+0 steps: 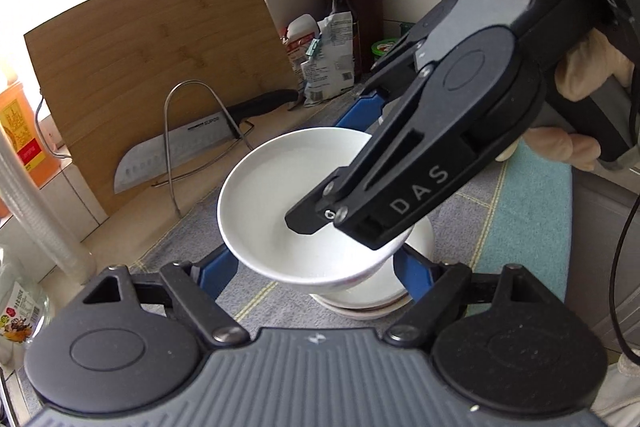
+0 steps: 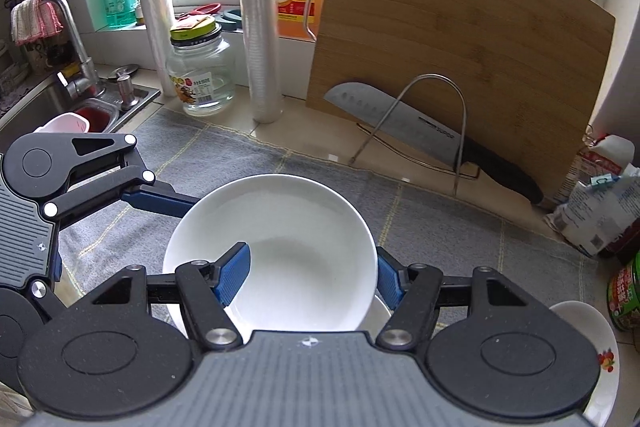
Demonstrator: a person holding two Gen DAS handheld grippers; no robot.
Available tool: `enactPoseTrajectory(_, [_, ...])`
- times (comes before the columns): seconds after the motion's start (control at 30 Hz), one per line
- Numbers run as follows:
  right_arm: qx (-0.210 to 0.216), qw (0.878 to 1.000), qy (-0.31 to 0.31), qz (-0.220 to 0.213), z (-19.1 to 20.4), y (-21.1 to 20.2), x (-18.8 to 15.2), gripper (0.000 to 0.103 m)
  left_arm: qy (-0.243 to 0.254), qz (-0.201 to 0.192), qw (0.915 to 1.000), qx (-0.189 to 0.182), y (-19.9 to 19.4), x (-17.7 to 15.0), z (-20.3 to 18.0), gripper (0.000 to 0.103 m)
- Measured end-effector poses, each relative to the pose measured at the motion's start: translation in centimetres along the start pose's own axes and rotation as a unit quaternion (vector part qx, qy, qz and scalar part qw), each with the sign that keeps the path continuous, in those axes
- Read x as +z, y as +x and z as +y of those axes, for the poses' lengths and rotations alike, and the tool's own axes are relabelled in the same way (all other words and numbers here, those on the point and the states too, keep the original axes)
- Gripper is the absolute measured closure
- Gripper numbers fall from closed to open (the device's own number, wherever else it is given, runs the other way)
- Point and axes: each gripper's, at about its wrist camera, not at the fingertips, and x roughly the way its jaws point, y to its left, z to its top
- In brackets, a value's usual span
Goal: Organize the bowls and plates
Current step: 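Lift and carry the pink-flowered bowl toward the nested white bowls with both tools, then lower the pink-flowered bowl onto the white bowls and open both tools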
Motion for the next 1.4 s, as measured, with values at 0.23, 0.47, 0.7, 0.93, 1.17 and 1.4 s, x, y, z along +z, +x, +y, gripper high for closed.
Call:
enactPoseTrajectory(0.23, [-0.006,1.0,0.02,0.016,-1.5,0.6,-1.6,0.032,0.001,0.014,0.9997,-0.018,1.7,0.0,-0.5,0.019])
enactPoseTrajectory(0.47, [-0.006,0.999,0.024,0.028,-2.0,1.5,-2.0,0.032,-0.006,0.03,0.999,-0.032,2.9,-0.3,-0.7,0.019])
enactPoseTrajectory(0.7, [-0.008,0.999,0.023,0.037,-2.1,2.1,-2.3,0.032,-0.013,0.038,0.9982,-0.044,3.4,-0.6,-0.9,0.019])
enactPoseTrajectory(0.93, [-0.009,0.999,0.028,0.038,-2.3,2.2,-2.4,0.032,-0.022,0.043,0.9974,-0.053,4.1,-0.6,-0.8,0.019])
enactPoseTrajectory(1.17, [-0.01,0.999,0.027,0.038,-2.2,2.2,-2.4,0.032,-0.038,0.047,0.9961,-0.065,4.3,-0.8,-0.4,0.019])
enactPoseTrajectory(1.4, [-0.003,0.999,0.031,0.032,-2.1,2.2,-2.3,0.015,-0.031,0.037,0.9972,-0.056,4.0,-1.1,-0.3,0.011])
